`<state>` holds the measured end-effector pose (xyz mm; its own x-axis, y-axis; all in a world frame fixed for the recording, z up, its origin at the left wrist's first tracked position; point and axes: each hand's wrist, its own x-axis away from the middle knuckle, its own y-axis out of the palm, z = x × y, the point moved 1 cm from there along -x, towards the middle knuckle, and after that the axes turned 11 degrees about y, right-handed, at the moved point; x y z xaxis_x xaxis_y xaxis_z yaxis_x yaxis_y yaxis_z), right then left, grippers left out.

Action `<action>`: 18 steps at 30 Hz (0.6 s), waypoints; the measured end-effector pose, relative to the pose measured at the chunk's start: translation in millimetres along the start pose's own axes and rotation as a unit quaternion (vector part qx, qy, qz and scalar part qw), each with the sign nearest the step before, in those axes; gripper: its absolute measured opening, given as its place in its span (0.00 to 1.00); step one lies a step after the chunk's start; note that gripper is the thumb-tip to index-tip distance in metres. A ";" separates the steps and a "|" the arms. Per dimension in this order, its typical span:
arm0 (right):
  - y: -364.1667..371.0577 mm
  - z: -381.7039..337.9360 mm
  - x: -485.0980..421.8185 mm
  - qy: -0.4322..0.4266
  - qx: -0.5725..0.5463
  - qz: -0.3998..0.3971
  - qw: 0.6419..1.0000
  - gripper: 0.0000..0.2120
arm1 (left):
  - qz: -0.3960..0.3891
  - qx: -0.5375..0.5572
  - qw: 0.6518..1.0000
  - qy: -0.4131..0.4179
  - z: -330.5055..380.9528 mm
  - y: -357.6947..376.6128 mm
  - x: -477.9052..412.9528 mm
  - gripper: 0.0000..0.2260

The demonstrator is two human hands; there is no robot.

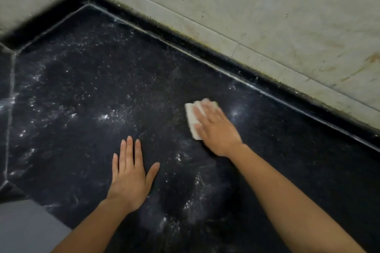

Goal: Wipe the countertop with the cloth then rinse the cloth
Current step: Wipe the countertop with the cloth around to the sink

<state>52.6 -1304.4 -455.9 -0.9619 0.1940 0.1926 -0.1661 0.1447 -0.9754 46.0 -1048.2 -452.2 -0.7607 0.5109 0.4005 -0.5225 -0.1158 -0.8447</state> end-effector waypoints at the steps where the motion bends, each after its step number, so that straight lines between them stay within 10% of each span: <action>1: -1.0 25.0 5.4 0.065 -0.002 0.003 0.998 0.27 | 0.012 -0.001 1.000 0.004 -0.6 -0.6 -2.1 0.34; 7: 5.7 108.7 34.8 0.355 -0.069 0.035 0.932 0.29 | 0.104 -0.026 0.994 0.025 -17.4 -31.0 -61.1 0.35; 13: -10.3 57.3 -56.1 0.609 -0.142 0.052 0.778 0.30 | 0.017 -0.031 0.998 0.052 -32.7 -40.0 -93.7 0.36; 18: -21.4 -41.6 -113.4 0.319 0.011 0.008 0.948 0.26 | 0.025 -0.024 0.998 0.059 -34.1 -39.9 -93.8 0.38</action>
<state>174.2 -1289.1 -452.4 -0.6391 0.7438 0.1957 -0.1629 0.1178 -0.9796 151.4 -1062.4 -468.1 -0.7327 0.6031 0.3153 -0.4645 -0.1046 -0.8794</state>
